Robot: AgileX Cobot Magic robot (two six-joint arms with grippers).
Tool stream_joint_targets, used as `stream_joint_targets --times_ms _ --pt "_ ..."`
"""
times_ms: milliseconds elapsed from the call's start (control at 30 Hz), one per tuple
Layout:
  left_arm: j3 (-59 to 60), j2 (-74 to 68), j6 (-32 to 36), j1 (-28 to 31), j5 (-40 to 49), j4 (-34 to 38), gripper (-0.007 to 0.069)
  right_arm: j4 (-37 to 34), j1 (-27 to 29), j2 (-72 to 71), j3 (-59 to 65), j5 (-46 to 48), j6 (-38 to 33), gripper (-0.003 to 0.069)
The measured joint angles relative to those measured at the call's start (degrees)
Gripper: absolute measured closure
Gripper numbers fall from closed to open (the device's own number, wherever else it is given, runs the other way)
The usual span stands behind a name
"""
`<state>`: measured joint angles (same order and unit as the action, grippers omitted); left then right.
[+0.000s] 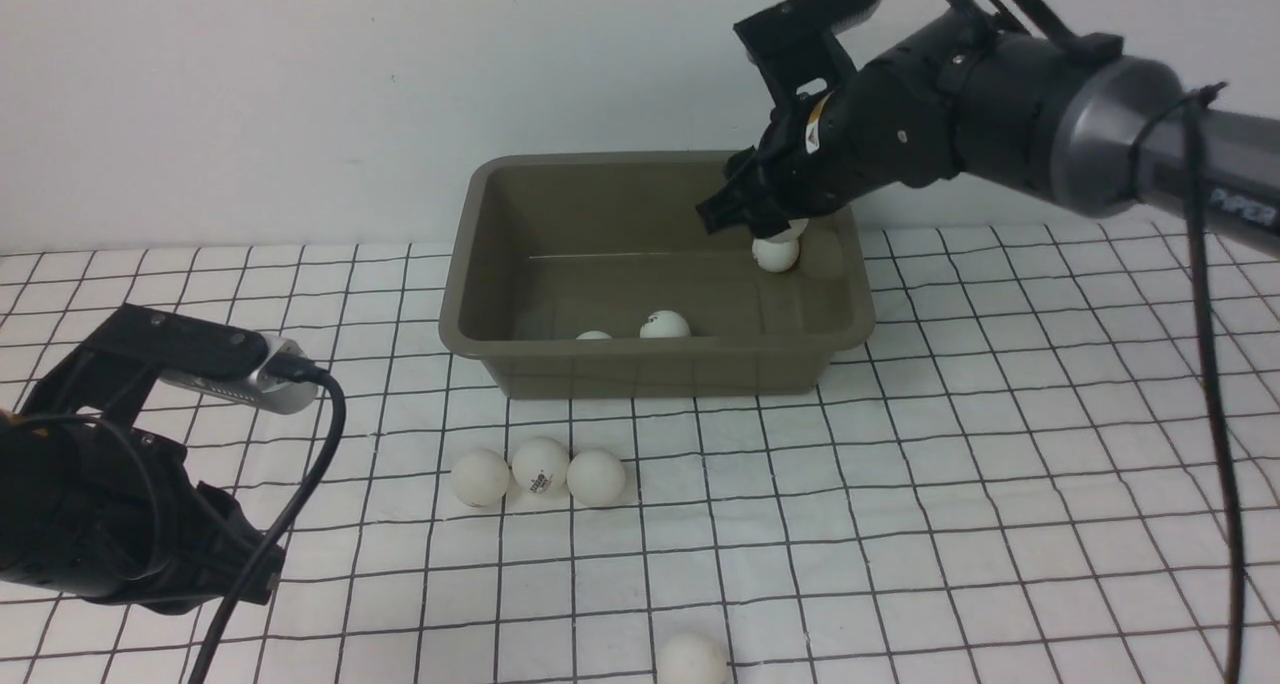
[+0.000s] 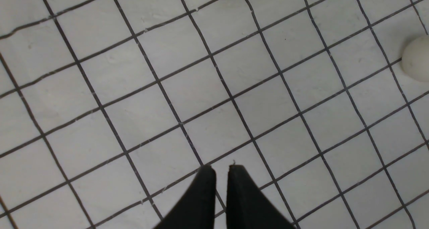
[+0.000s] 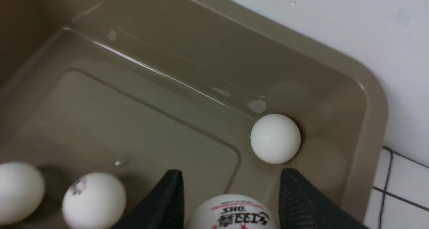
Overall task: Put the table tennis balls into the box on the white checkered tablecloth.
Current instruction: 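Release the ping pong ball into the bin and lift the gripper away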
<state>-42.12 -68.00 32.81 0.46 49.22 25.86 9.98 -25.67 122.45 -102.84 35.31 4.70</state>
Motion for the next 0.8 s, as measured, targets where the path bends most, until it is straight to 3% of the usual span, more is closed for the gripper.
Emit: stream_joint_targets --times_ms 167,300,433,567,800 --pt "0.00 0.00 3.36 -0.67 -0.19 4.23 0.0580 -6.98 0.21 6.25 -6.81 0.28 -5.39 0.0323" --pt "0.00 0.00 11.75 -5.00 -1.63 11.79 0.0555 -11.91 0.21 9.78 -11.98 0.59 -8.51 0.0320" --pt "-0.07 -0.96 17.79 -10.00 -3.92 14.63 0.0515 -13.86 0.21 11.68 -14.72 1.65 -8.82 0.0268" --pt "-0.16 -5.63 21.83 -15.04 -6.12 15.26 0.0405 -14.47 0.21 12.09 -16.14 4.87 -8.82 0.0232" --pt "-0.16 -11.87 25.02 -20.32 -6.64 15.87 0.0206 -14.47 0.21 12.09 -23.00 16.42 -10.81 0.0235"
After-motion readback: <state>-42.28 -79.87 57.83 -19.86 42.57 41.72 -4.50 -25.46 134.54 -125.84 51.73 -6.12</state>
